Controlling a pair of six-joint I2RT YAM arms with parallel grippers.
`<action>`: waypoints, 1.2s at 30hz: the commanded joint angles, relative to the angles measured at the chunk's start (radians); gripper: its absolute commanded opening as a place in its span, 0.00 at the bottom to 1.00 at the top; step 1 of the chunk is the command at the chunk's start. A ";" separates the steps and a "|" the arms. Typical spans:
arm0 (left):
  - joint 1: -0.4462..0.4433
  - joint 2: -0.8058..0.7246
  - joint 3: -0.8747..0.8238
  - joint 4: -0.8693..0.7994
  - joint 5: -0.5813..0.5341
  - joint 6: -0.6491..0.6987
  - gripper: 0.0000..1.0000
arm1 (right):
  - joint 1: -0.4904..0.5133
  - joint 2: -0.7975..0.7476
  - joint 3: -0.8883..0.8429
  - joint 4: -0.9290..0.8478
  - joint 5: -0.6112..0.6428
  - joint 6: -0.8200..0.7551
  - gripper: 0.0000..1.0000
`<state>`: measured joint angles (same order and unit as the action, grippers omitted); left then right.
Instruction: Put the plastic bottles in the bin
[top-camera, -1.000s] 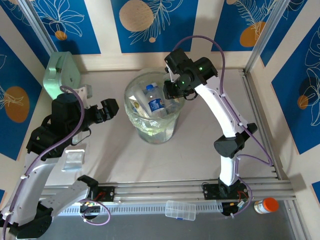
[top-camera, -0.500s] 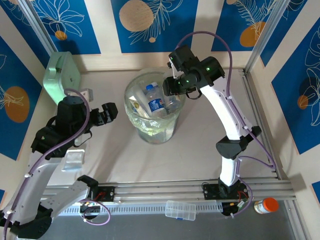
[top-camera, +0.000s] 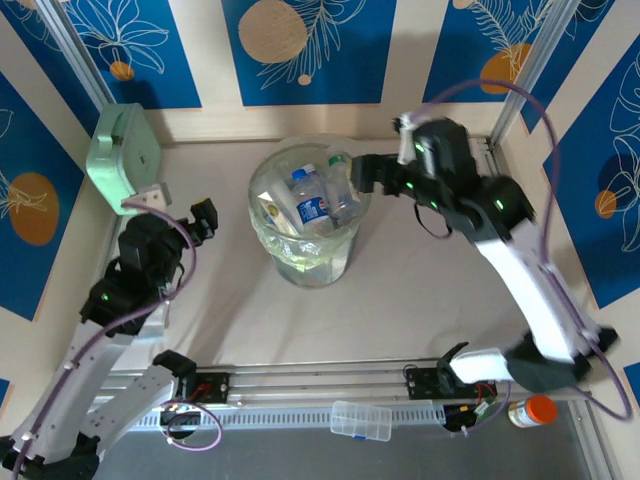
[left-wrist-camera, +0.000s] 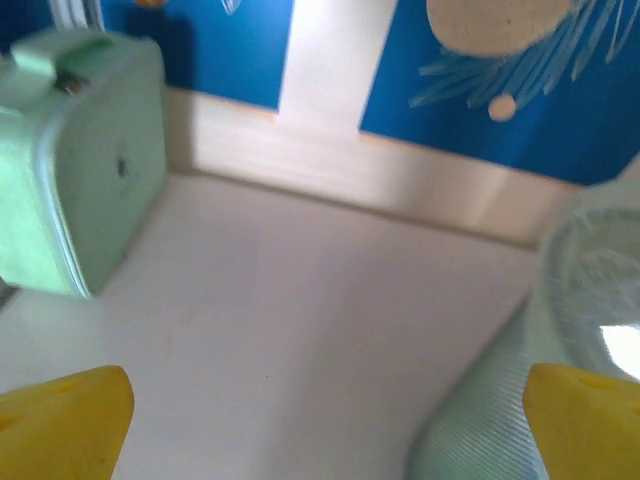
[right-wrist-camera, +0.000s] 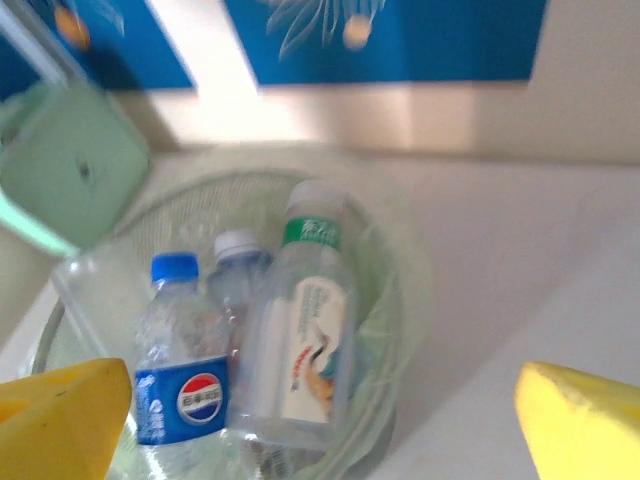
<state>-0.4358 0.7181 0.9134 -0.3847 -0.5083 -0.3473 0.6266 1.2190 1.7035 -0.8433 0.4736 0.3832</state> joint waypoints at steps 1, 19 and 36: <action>0.009 -0.004 -0.155 0.483 -0.025 0.398 0.99 | -0.044 -0.123 -0.283 0.493 0.138 -0.042 0.99; 0.387 0.371 -0.421 0.620 0.332 0.350 0.99 | -0.426 -0.228 -1.084 0.916 0.104 -0.110 0.99; 0.399 0.841 -0.547 1.330 0.514 0.372 0.99 | -0.633 0.137 -1.432 1.762 -0.208 -0.198 0.99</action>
<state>-0.0341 1.5471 0.3519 0.8371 -0.1120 -0.0162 0.0013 1.2865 0.2718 0.6483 0.3714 0.2024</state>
